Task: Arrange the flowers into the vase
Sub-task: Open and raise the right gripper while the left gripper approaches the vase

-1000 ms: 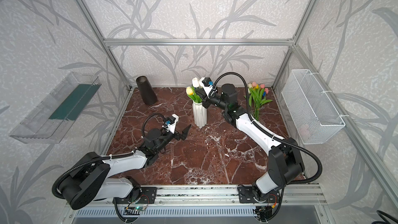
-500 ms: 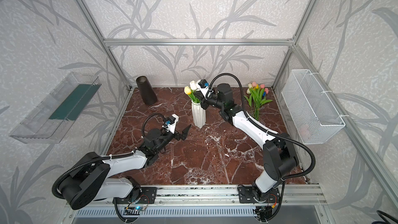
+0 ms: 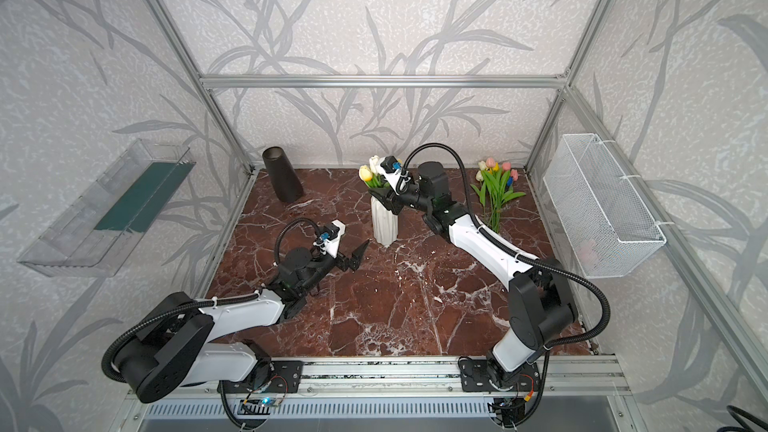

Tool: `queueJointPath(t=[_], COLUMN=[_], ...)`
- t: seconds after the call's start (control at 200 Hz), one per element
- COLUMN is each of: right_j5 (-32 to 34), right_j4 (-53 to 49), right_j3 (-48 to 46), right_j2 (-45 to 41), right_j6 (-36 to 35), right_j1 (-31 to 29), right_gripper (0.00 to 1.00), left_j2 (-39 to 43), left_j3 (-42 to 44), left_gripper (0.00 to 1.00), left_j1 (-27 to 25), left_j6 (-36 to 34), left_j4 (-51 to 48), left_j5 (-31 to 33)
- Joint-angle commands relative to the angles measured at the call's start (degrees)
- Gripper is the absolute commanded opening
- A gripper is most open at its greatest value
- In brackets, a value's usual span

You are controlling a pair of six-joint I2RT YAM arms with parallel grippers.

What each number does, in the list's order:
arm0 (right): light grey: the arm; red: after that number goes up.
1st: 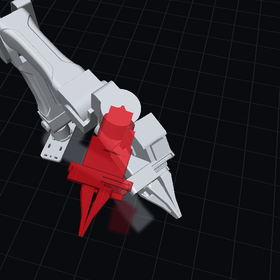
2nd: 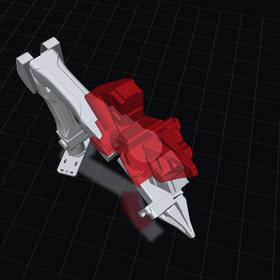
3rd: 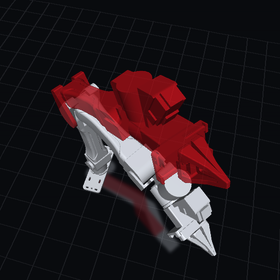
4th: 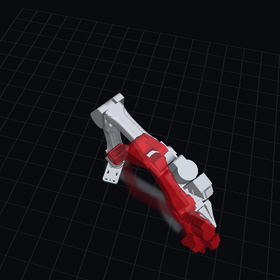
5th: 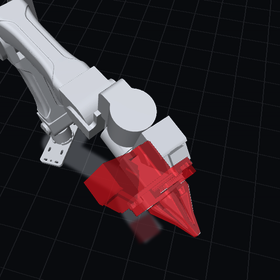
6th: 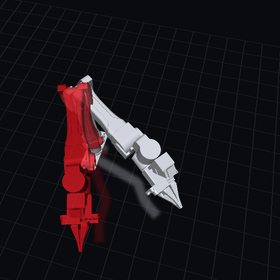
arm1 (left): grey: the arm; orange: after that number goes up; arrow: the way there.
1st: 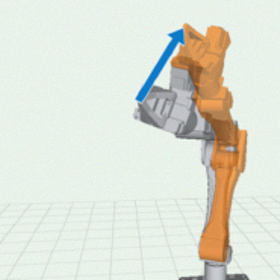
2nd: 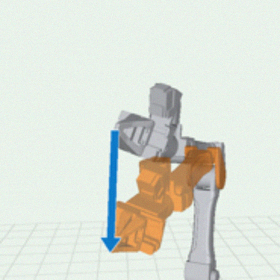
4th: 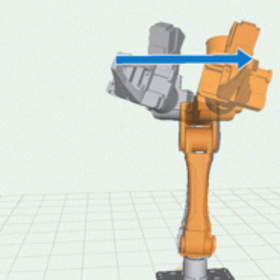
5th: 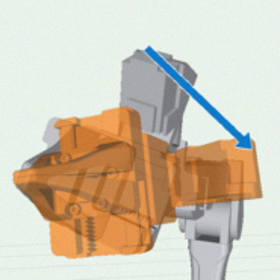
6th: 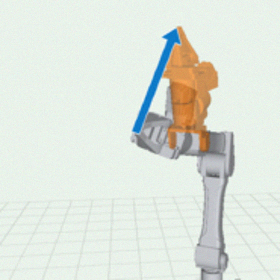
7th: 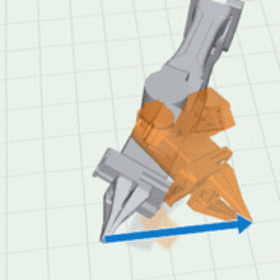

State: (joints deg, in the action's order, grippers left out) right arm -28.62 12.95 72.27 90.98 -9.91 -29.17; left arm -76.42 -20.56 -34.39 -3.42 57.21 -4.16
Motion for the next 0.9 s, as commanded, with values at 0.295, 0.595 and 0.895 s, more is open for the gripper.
queueJointPath(t=[0.295, 0.595, 0.895], right_j5=[7.61, 19.39, 7.87], right_j4=[-5.62, -26.73, -31.01], right_j3=[0.28, 2.41, 4.12], right_j2=[-16.13, -9.35, 9.41], right_j6=[2.12, 18.79, 16.68], right_j1=[0.93, 21.74, 29.31], right_gripper=[0.63, 0.55, 0.32], left_j2=[5.38, 8.79, 1.71], left_j3=[-2.35, -7.64, -8.47], left_gripper=[0.99, 1.00, 0.99], left_j1=[0.04, -0.80, -1.55], left_j6=[-1.06, -5.03, -4.23], left_j4=[-4.47, -16.42, -13.84], left_j5=[-1.45, -11.73, -12.18])
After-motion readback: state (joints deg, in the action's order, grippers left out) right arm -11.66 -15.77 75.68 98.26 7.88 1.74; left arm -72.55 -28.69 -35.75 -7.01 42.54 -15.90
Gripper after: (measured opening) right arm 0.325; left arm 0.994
